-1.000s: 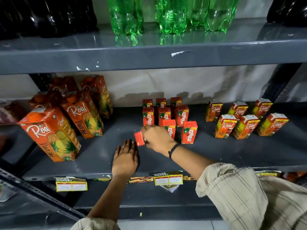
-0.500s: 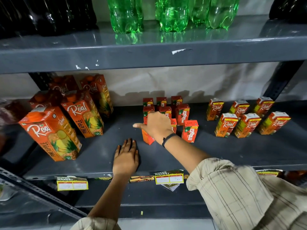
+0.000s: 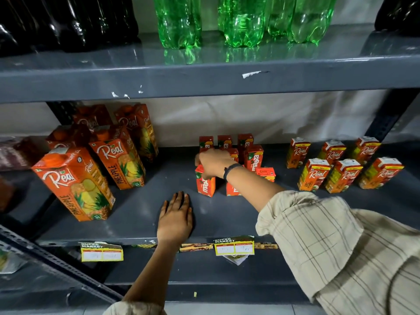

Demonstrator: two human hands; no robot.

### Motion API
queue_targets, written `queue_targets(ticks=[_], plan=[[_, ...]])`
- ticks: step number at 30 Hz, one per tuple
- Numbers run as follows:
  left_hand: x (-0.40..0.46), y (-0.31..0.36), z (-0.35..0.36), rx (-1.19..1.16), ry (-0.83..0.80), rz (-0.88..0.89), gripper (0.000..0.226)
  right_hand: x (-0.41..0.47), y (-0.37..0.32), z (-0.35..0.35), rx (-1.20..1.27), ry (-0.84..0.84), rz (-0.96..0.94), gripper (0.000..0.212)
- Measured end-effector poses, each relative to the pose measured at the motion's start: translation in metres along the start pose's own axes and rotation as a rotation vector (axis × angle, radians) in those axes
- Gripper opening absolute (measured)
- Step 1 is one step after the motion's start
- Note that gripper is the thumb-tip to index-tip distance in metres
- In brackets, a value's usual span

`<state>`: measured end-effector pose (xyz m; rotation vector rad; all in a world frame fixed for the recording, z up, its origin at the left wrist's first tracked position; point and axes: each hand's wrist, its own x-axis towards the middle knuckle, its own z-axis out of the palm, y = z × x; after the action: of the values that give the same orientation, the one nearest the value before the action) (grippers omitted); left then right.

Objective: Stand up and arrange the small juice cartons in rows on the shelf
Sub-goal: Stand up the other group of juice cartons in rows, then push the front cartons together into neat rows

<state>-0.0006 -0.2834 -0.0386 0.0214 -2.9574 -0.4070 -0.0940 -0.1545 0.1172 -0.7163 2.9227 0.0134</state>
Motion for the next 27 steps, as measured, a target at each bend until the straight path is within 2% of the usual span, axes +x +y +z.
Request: queue_targets(ticks=[4,7,9,12,14,15,17,20,22,24,27], plan=[[0.000,0.000,0.000,-0.004,0.015,-0.002,0.050,0.000,0.014,-0.002,-0.045,0.003,-0.130,0.062],[0.001,-0.001,0.001,-0.003,0.017,-0.005,0.049,-0.012,0.028,-0.001,-0.017,0.142,-0.121,0.075],[0.001,-0.002,0.002,-0.016,0.018,-0.005,0.050,-0.031,0.042,0.004,0.162,0.360,-0.093,0.067],[0.005,-0.008,0.004,-0.109,0.014,0.003,0.055,-0.066,0.075,0.029,0.549,0.793,-0.008,0.052],[0.010,-0.012,0.003,-0.343,0.038,-0.059,0.063,-0.093,0.098,0.057,0.789,1.002,0.089,0.051],[0.013,-0.013,0.000,-0.500,0.055,-0.126,0.067,-0.104,0.108,0.072,0.914,1.053,0.135,0.055],[0.022,-0.014,-0.004,-0.723,0.066,-0.232,0.075,-0.120,0.125,0.103,1.128,0.996,0.234,0.063],[0.044,-0.010,-0.009,-0.882,0.017,-0.249,0.089,-0.120,0.145,0.132,1.217,0.632,0.312,0.075],[0.059,-0.003,-0.011,-0.958,-0.049,-0.247,0.093,-0.110,0.150,0.136,1.261,0.452,0.344,0.079],[0.072,0.008,-0.011,-0.969,-0.101,-0.238,0.082,-0.096,0.149,0.133,1.225,0.385,0.363,0.070],[0.084,0.026,-0.010,-0.877,-0.123,-0.249,0.066,-0.076,0.141,0.128,1.089,0.375,0.357,0.057]])
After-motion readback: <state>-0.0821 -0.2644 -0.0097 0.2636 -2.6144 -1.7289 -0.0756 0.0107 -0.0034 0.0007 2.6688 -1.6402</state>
